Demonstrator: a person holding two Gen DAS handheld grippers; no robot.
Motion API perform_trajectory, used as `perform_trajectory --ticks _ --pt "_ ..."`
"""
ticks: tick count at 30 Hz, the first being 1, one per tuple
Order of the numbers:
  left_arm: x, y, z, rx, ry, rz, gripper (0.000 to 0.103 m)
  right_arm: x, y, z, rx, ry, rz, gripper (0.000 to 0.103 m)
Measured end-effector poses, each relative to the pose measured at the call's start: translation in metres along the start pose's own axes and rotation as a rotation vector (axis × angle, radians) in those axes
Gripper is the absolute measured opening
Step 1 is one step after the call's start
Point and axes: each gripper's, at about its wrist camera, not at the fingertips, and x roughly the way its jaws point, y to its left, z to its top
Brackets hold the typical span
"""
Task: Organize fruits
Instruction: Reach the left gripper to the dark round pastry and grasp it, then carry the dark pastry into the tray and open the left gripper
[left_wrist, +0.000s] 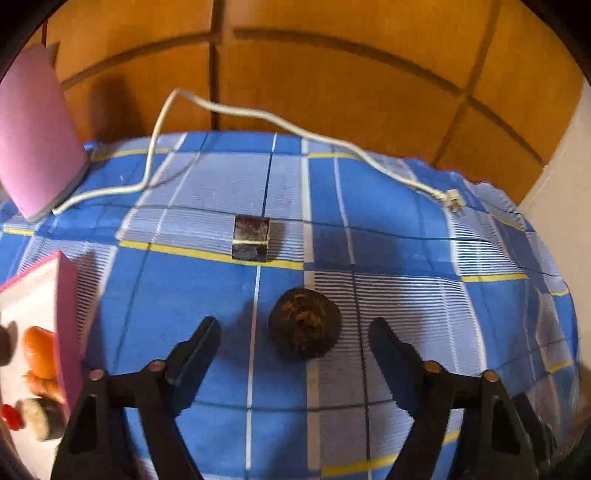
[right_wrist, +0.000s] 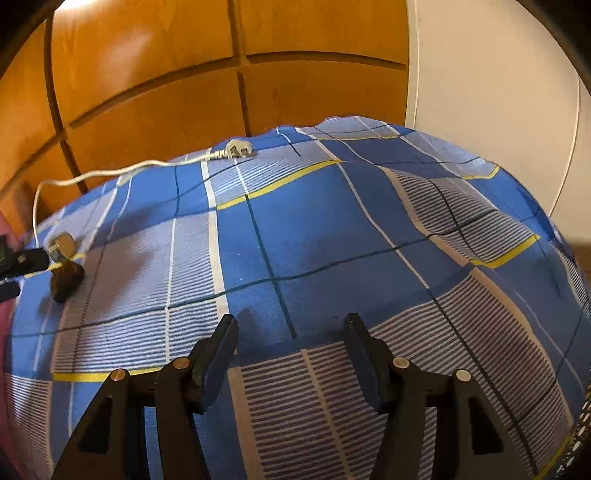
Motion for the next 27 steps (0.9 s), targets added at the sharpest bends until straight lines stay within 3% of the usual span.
perform_trajectory --ticks 5,9,27 --pt "0.021 -0.004 -0.004 0.017 0.000 0.031 0.068 0.003 0.002 0.000 -0.010 0.006 -0.026 0.061" --pt "0.023 -0.011 -0.010 0.086 -0.062 0.073 0.047 0.001 0.004 -0.001 -0.019 0.001 -0.040 0.062" --pt "-0.025 0.005 -0.039 0.052 -0.083 0.008 0.047 0.002 0.005 -0.001 -0.026 -0.002 -0.047 0.062"
